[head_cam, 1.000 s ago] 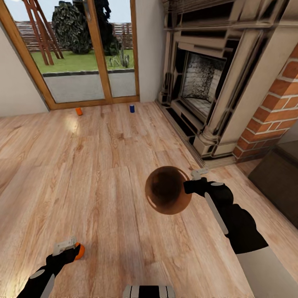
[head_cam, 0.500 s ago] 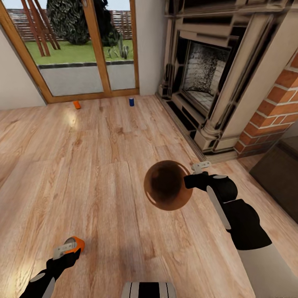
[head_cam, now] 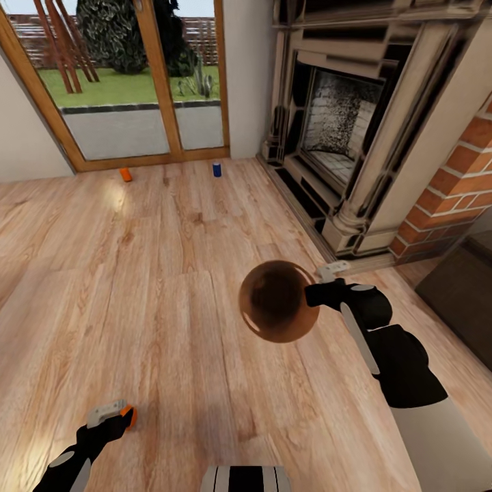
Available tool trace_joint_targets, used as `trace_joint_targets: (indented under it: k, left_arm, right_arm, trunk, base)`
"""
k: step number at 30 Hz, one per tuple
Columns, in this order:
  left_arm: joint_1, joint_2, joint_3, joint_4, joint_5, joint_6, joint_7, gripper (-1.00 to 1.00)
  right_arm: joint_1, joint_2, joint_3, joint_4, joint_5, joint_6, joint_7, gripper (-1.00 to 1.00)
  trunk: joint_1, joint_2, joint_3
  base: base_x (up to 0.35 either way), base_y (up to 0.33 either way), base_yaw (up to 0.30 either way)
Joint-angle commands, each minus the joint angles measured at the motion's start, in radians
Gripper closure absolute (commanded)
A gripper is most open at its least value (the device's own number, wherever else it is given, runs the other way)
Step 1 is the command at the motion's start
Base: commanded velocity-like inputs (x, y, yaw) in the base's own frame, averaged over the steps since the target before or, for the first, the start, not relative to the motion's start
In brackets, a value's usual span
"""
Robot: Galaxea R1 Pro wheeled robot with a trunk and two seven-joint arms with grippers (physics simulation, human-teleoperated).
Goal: Put the three can of soda from the living room inside the tash can in the kitchen.
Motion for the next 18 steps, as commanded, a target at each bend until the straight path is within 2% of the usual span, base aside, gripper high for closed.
trace_joint_targets:
  k: [1,8,18]
  left_arm:
    - [0.0,0.0,0.0,0.0,0.0,0.0,0.0,-1.0]
    - [0.0,0.0,0.0,-0.001,0.001,0.001,-0.008,-1.0]
    - [0.0,0.0,0.0,-0.001,0.002,0.001,-0.023,-1.0]
  right_arm:
    - [0.0,0.001,0.001,-0.002,-0.021,0.0,0.004,1.0]
    - [-0.001,0.006,0.003,-0.006,-0.018,0.0,0.004,1.0]
    - [-0.001,0.007,0.003,-0.006,-0.017,0.0,0.004,1.0]
  trunk:
    - [0.0,0.0,0.0]
    - [0.0,0.0,0.0]
    - [0.0,0.0,0.0]
  base:
    - [0.054,0.0,0.0]
    - [0.029,0.003,0.0]
    - [0.125,0.059,0.0]
